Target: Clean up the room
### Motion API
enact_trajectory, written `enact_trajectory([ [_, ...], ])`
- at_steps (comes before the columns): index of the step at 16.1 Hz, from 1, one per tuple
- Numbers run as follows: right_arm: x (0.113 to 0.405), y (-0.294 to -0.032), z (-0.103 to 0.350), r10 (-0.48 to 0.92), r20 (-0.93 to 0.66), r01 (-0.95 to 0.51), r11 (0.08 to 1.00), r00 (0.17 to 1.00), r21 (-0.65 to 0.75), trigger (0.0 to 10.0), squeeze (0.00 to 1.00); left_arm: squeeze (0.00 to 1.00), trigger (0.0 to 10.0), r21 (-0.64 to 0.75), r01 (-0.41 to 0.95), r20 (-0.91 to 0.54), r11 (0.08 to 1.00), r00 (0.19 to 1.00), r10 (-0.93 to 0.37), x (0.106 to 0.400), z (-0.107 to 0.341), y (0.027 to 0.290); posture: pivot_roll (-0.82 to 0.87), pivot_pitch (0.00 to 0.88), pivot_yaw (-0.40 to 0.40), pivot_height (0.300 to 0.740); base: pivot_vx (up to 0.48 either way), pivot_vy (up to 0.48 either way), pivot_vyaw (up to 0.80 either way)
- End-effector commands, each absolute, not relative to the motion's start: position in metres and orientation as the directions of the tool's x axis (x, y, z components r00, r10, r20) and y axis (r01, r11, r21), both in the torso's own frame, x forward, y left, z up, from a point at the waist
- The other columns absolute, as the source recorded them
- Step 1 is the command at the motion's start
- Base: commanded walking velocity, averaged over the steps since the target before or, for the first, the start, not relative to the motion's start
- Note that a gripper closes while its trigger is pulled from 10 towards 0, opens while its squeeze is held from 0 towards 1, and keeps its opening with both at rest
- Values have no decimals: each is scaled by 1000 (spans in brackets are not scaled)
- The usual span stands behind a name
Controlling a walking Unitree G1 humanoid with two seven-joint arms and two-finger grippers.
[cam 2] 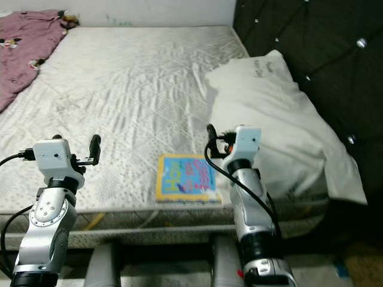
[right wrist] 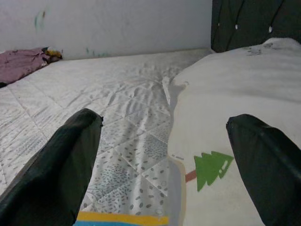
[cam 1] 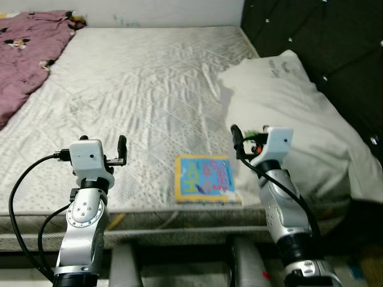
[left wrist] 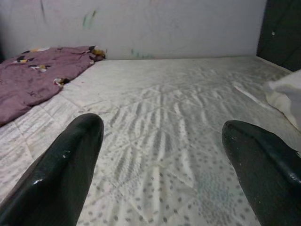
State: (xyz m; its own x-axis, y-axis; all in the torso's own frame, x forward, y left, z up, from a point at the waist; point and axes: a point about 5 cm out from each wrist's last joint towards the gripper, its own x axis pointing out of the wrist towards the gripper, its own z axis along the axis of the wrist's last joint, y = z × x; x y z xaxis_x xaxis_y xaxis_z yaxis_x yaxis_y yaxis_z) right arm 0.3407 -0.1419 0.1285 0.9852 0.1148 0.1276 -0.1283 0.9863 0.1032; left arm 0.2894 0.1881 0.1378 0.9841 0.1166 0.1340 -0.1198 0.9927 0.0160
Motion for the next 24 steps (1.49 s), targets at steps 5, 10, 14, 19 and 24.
enact_trajectory([
  [5,329,-140,127,65,132,-84,986,989,142,10000,0,0,10000,28,-47,168,999,985,41,289,145,176,-12,0,27,674,0,0,0],
  [10,325,-142,129,54,125,-72,987,991,144,10000,0,0,10000,27,-68,162,997,985,63,283,141,175,-29,0,33,733,0,0,0],
  [14,322,-146,128,37,112,-52,990,993,128,10000,0,0,10000,7,-32,150,999,988,31,280,140,171,-31,0,23,740,0,0,0],
  [19,314,-148,121,46,75,-53,994,996,95,10000,0,0,10000,-8,-25,125,1000,992,26,275,134,168,-40,8,13,740,0,0,0],
  [24,315,-146,122,54,61,-60,993,997,101,10000,0,0,10000,-26,-33,123,999,992,36,278,136,169,-41,12,3,740,0,0,-274],
])
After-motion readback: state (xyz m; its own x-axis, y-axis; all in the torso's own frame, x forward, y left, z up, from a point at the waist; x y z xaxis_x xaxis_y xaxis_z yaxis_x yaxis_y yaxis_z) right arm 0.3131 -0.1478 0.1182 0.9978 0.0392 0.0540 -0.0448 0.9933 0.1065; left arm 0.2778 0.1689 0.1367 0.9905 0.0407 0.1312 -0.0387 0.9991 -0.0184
